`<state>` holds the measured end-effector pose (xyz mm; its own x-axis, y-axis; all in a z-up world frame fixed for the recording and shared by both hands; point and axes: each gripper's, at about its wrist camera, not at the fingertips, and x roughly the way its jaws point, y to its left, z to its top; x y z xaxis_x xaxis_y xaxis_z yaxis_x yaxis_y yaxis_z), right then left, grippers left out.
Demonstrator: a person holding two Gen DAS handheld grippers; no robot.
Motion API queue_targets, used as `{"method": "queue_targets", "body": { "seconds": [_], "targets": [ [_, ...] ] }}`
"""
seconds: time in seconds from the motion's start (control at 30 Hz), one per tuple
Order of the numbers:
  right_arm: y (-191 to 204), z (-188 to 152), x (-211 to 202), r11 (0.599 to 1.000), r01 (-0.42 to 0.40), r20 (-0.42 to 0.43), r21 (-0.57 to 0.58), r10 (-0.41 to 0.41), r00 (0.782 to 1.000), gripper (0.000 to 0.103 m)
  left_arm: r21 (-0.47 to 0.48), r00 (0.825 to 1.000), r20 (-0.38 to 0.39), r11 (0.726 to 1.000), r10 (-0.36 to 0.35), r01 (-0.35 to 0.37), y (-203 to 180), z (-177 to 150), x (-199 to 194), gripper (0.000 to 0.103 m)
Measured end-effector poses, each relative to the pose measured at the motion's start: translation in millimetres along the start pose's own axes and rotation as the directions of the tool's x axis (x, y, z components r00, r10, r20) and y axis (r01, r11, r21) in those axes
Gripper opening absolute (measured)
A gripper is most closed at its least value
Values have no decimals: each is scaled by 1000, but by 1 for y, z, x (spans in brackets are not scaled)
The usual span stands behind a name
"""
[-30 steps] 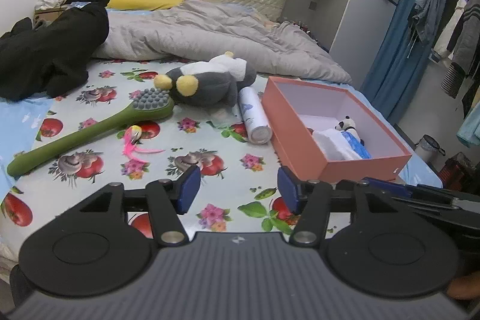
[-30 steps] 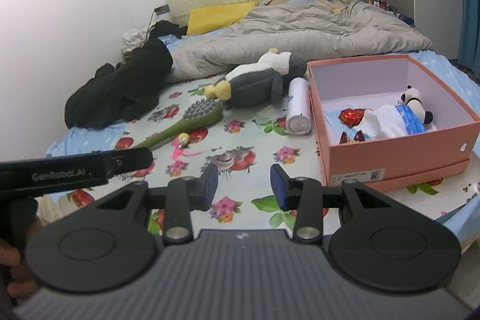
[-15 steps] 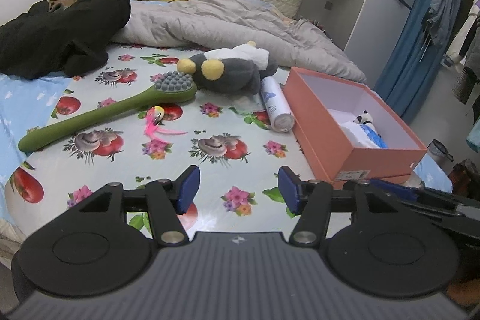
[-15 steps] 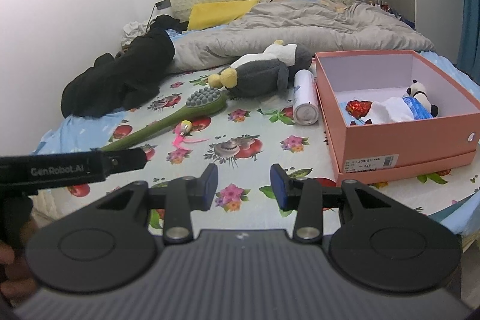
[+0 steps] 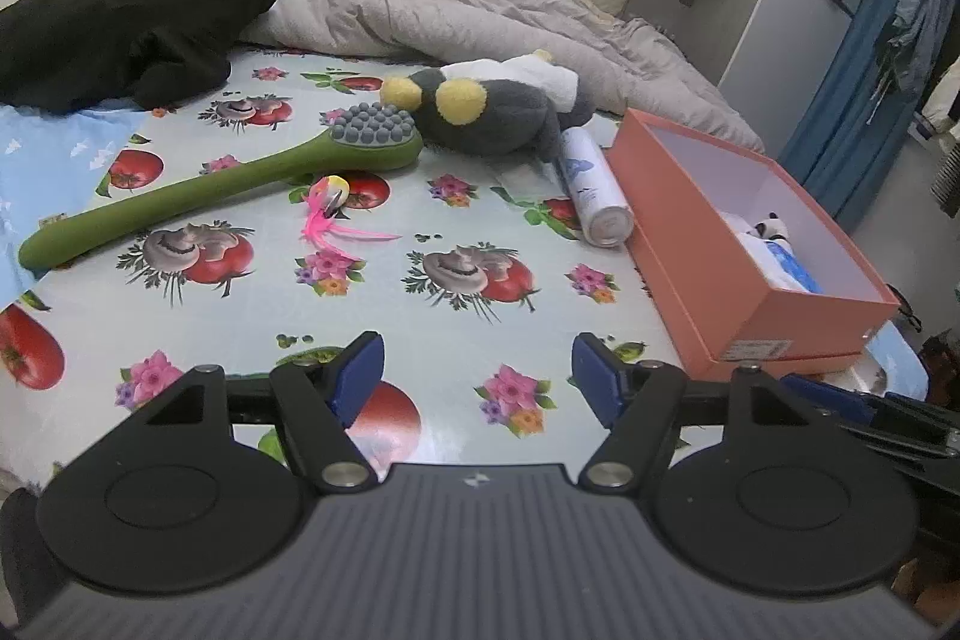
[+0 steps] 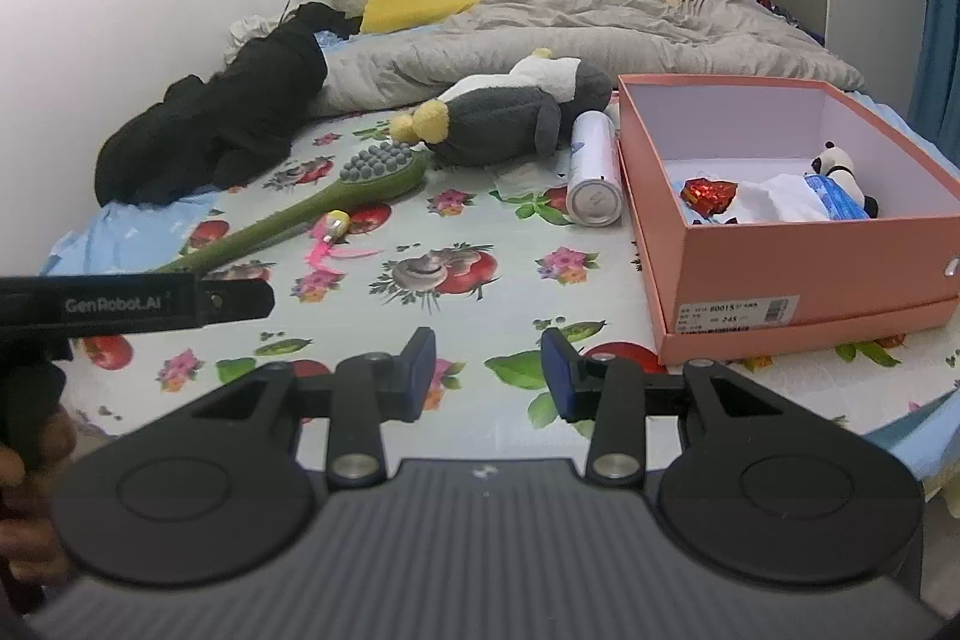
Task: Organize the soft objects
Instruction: 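Move left tool toward pink feather toy while right tool approaches bagged sponge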
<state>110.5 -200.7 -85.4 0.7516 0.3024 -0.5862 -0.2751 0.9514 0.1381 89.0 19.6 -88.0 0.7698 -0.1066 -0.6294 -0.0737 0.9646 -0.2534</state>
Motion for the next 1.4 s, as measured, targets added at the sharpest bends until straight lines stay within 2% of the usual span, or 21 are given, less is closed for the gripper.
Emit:
{"method": "queue_targets", "body": {
  "seconds": [0.67, 0.93, 1.13, 1.4],
  "targets": [
    [-3, 38, 115, 996, -39, -49, -82, 35, 998, 42, -71, 995, -52, 993, 88, -92, 41, 37, 118, 75],
    [-3, 54, 167, 992, -38, -65, -120, 31, 997, 42, -97, 989, -68, 985, 134, -140, 58, 55, 161, 75],
    [-2, 66, 208, 987, -55, -97, -153, 40, 994, 42, -132, 978, -65, 970, 198, -205, 76, 64, 194, 75],
    [-3, 77, 254, 978, -30, -73, -207, 15, 997, 42, -161, 976, -57, 963, 211, -218, 91, 76, 230, 75]
  ]
}}
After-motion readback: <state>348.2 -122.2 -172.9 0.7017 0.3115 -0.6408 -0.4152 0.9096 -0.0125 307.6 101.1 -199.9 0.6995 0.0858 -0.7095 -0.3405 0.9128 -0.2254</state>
